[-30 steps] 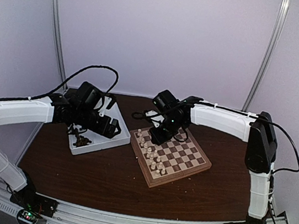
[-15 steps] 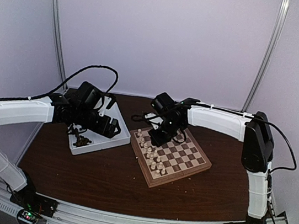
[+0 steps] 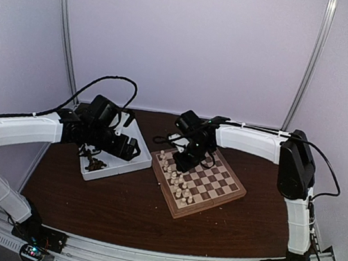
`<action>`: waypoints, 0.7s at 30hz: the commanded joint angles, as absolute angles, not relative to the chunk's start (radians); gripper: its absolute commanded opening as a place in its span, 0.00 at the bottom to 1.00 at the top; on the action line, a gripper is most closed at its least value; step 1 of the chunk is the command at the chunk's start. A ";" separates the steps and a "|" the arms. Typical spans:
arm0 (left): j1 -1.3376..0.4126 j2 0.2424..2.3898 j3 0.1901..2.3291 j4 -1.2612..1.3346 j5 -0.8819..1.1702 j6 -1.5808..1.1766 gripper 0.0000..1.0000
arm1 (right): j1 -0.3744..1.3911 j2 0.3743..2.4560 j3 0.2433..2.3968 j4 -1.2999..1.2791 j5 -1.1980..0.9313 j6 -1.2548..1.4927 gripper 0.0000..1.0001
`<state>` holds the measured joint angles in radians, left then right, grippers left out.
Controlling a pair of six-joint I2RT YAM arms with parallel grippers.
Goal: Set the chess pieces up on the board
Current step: Place the chess piece on the chessboard.
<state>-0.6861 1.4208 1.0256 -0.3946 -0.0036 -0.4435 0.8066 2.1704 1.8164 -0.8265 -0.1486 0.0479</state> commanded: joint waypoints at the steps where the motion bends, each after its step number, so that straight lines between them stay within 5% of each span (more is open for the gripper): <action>1: -0.674 1.409 1.041 -0.383 0.000 -0.436 0.86 | 0.800 2.187 1.853 -0.810 -0.153 0.040 0.03; 11: -0.669 1.404 1.036 -0.385 0.000 -0.434 0.86 | 0.798 2.206 1.864 -0.815 -0.155 0.038 0.04; 21: -0.665 1.404 1.035 -0.386 0.000 -0.432 0.86 | 0.798 2.206 1.874 -0.817 -0.154 0.040 0.19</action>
<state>-0.6746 1.4208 1.0256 -0.3946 -0.0032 -0.4435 0.8062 2.1998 1.8404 -0.8188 -0.1566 0.0460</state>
